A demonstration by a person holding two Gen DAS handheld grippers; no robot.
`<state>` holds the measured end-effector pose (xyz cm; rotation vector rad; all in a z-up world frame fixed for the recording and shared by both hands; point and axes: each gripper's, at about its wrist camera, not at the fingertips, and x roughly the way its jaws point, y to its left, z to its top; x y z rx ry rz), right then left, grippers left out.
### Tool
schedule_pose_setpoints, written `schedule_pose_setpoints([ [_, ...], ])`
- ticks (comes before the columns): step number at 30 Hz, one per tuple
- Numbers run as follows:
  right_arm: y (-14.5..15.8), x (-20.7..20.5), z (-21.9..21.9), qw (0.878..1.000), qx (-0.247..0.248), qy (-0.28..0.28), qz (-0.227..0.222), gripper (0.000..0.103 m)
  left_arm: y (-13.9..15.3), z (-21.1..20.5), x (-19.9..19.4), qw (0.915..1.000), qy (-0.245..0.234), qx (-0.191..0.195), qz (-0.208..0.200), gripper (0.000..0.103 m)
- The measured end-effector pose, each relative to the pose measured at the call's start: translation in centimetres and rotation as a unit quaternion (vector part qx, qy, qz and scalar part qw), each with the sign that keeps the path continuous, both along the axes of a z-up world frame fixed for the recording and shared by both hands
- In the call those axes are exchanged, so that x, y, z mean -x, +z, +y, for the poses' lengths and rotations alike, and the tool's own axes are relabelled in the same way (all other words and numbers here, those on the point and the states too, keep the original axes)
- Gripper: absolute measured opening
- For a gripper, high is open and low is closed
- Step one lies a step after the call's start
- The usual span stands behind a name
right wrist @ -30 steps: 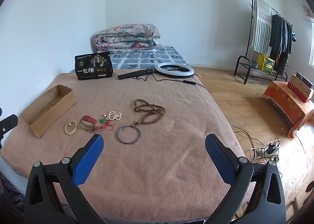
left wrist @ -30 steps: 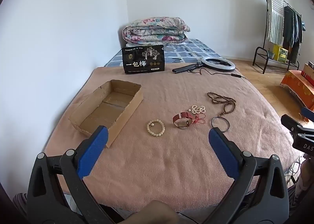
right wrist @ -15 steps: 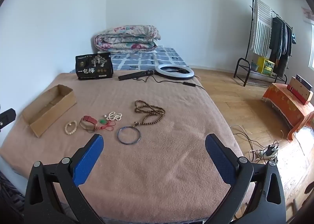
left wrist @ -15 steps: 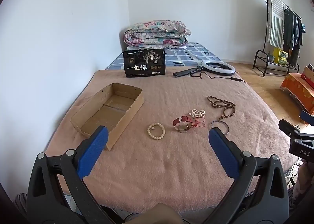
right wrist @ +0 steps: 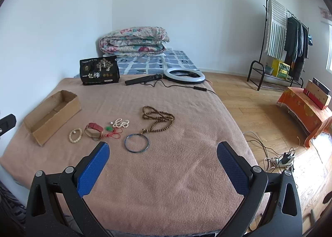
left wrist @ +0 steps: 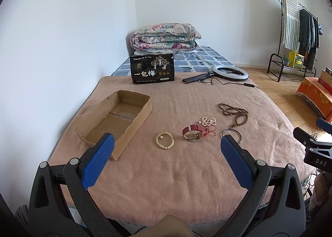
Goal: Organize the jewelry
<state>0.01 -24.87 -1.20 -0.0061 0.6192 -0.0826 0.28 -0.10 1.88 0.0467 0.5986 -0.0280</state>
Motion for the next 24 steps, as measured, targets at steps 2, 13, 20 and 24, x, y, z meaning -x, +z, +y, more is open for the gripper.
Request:
schedule_pose_setpoints([
  [2, 0.0, 0.0, 0.1, 1.000, 0.001, 0.000, 0.000, 0.102, 0.2, 0.0, -0.2, 1.0000, 0.001, -0.001, -0.001, 0.103],
  [13, 0.0, 0.0, 0.0, 1.000, 0.000, 0.000, 0.000, 0.102, 0.8, 0.0, -0.5, 1.0000, 0.002, 0.003, -0.002, 0.103],
  [20, 0.0, 0.0, 0.0, 1.000, 0.000, 0.000, 0.000, 0.102, 0.3, 0.1, 0.4, 1.0000, 0.001, 0.001, -0.003, 0.103],
  [24, 0.0, 0.0, 0.0, 1.000, -0.001, 0.000, 0.000, 0.102, 0.2, 0.1, 0.5, 1.0000, 0.002, 0.001, -0.003, 0.103],
])
